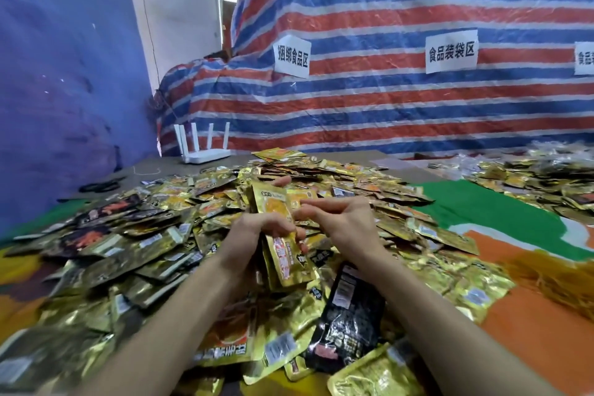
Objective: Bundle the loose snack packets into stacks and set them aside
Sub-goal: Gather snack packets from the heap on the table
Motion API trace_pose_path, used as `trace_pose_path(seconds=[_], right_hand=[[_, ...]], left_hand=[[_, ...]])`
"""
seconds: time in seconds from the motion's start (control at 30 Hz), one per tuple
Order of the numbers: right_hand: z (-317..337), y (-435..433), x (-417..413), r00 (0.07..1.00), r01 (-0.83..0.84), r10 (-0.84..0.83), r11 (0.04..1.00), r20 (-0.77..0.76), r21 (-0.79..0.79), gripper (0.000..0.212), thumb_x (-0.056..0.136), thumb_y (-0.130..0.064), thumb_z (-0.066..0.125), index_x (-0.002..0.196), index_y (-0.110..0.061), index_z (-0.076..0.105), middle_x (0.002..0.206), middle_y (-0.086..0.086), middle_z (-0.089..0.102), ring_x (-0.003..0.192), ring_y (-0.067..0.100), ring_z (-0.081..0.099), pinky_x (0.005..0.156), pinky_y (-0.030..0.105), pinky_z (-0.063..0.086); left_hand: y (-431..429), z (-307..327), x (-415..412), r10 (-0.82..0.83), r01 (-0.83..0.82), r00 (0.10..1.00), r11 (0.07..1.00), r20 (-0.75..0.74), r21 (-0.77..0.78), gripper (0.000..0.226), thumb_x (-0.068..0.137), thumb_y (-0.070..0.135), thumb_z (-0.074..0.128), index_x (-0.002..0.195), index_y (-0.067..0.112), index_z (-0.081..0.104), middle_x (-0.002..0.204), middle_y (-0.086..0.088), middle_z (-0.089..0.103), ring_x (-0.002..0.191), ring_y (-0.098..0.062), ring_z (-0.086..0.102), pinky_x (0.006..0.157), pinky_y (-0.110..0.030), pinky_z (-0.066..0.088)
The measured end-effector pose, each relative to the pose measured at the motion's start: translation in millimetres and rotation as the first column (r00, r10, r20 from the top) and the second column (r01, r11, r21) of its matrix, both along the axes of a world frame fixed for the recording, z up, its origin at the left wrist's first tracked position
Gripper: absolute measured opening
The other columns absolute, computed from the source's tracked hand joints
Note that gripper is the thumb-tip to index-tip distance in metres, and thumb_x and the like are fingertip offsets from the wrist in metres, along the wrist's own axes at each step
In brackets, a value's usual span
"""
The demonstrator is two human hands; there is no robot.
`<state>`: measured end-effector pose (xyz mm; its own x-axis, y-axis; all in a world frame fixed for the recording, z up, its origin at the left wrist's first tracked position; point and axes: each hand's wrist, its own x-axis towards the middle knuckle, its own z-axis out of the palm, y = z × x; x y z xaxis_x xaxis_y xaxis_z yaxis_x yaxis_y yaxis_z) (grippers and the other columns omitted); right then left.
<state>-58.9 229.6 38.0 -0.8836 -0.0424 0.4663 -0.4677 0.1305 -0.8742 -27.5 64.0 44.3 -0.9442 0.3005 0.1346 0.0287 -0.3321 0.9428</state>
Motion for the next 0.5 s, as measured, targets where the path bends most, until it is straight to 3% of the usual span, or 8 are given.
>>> trace_pose_path(seconds=[0.07,0.17,0.23,0.33,0.43,0.5], right_hand=[[-1.4,-0.3,1.3,0.998,0.033,-0.032,0.999,-0.055,0.009,0.015,0.082,-0.015,0.082,0.097,-0.012,0.082,0.094,0.000,0.079,0.088,0.008,0.075,0.078,0.026,0.061],[-2.5,-0.4,4.8,0.996,0.005,-0.006,1.000,-0.094,-0.018,0.012,0.084,-0.014,0.081,0.086,-0.026,0.082,0.089,-0.005,0.079,0.085,0.006,0.074,0.072,0.018,0.057],[-2.9,-0.5,4.7,0.997,-0.002,0.000,1.000,-0.083,-0.029,0.014,0.085,-0.014,0.081,0.082,-0.028,0.082,0.087,-0.006,0.079,0.086,0.007,0.075,0.071,0.021,0.058],[-3.0,-0.5,2.9,0.999,0.038,-0.041,0.996,-0.032,-0.077,0.009,0.085,-0.017,0.080,0.094,-0.015,0.082,0.084,-0.002,0.079,0.081,0.007,0.075,0.070,0.030,0.060],[-3.6,1.6,1.4,0.998,0.061,-0.055,0.986,0.041,-0.158,0.014,0.080,-0.017,0.084,0.094,-0.014,0.083,0.075,-0.001,0.077,0.057,-0.001,0.065,0.053,0.015,0.049],[-1.5,4.7,2.1,0.988,-0.025,0.053,0.980,0.143,-0.198,0.012,0.080,-0.019,0.084,0.091,-0.015,0.083,0.080,0.006,0.078,0.061,0.008,0.064,0.058,0.021,0.049]], left_hand=[[2.0,-1.4,1.7,0.062,-0.065,0.997,0.997,-0.042,-0.051,0.069,0.068,-0.003,0.062,0.136,-0.001,0.052,0.077,-0.020,0.064,0.060,-0.029,0.064,0.053,-0.034,0.056],[5.0,-1.8,0.7,0.129,-0.136,0.988,0.988,-0.089,-0.072,0.042,0.073,-0.010,0.062,0.104,0.017,0.072,0.082,-0.025,0.059,0.061,-0.031,0.061,0.055,-0.037,0.055],[4.6,-1.5,0.0,0.134,-0.140,0.986,0.988,-0.095,-0.069,0.051,0.071,-0.010,0.064,0.113,0.017,0.065,0.090,-0.028,0.063,0.066,-0.032,0.060,0.064,-0.041,0.054],[4.4,-1.8,-0.4,0.067,-0.075,0.991,0.995,-0.119,-0.059,0.065,0.079,-0.016,0.055,0.128,0.027,0.058,0.105,-0.025,0.072,0.068,-0.030,0.063,0.070,-0.045,0.056],[2.1,-1.4,-1.4,0.002,-0.005,0.998,0.999,-0.064,-0.050,0.065,0.075,-0.012,0.059,0.134,0.015,0.055,0.094,-0.021,0.066,0.067,-0.026,0.063,0.064,-0.041,0.059],[-0.9,-2.8,-1.3,-0.158,0.156,0.987,0.984,0.025,0.081,0.070,0.067,-0.005,0.062,0.135,0.008,0.050,0.086,-0.014,0.060,0.067,-0.025,0.061,0.064,-0.041,0.057]])
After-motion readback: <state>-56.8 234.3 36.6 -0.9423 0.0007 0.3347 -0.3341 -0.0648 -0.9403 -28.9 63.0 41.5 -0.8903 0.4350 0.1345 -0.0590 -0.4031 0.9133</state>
